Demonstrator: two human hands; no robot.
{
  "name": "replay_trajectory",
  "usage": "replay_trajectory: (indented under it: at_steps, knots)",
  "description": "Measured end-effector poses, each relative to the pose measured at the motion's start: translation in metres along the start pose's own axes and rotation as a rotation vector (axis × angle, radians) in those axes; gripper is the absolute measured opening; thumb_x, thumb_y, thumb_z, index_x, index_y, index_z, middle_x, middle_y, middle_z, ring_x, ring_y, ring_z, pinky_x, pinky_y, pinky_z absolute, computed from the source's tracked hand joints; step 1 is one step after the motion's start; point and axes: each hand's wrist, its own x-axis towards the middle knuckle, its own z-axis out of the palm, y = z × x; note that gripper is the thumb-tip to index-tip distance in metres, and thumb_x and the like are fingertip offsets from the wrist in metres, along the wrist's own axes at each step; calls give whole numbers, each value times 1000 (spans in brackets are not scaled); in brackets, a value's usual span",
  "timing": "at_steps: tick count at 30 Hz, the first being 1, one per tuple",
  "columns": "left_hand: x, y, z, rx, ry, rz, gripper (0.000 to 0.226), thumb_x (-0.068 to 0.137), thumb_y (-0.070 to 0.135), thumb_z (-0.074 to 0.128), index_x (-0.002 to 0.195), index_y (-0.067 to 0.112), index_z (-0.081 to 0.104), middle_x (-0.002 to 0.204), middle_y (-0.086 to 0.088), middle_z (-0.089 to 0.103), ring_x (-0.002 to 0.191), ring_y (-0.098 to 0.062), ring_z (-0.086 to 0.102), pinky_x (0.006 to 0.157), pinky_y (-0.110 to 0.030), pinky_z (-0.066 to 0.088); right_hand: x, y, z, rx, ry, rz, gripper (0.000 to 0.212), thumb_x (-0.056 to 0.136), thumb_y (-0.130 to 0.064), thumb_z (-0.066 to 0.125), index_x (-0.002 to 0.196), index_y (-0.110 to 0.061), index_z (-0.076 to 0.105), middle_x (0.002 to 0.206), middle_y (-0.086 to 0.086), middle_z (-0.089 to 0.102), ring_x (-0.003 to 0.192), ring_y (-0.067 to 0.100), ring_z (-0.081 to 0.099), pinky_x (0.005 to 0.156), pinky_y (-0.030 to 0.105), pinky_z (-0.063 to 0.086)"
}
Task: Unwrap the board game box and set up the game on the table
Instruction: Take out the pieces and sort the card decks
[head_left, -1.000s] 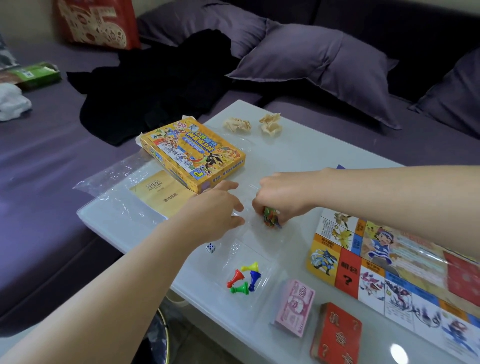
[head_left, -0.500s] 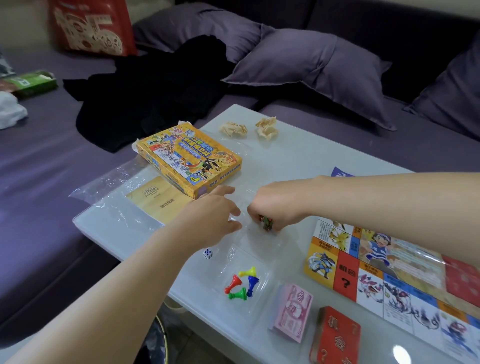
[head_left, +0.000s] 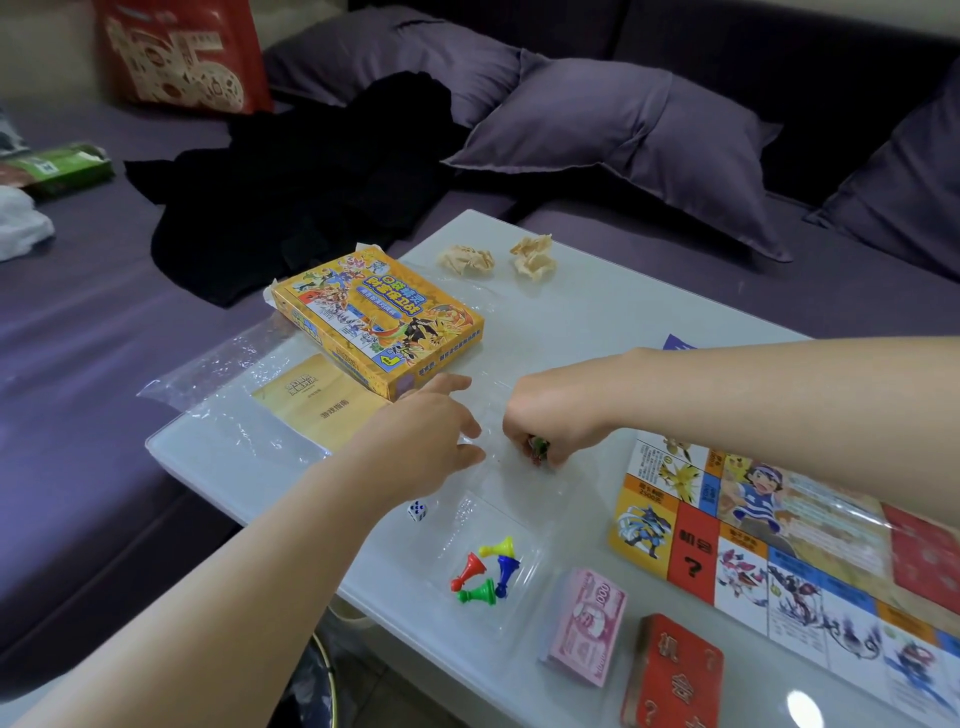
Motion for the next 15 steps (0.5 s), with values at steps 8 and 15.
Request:
replay_trajectory:
  at_steps: [8,15]
  knots:
    - [0,2,0,6,-6,-7,37,95,37,50,129,24,56,156,7,10,138,-19,30,114,-33,14,5,-2,2,-28,-41,9,33,88,-22,65,117,-7,62,110,9,65,79,16,44,45,1,32]
    - [-2,4,-2,14,-14,-20,37,95,37,51,130,24,55,156,8,9,140,-21,23,111,-36,23,3,3,4,20,-20,5,30,87,-21,66,113,-9,64,107,7,66,77,13,44,45,2,32]
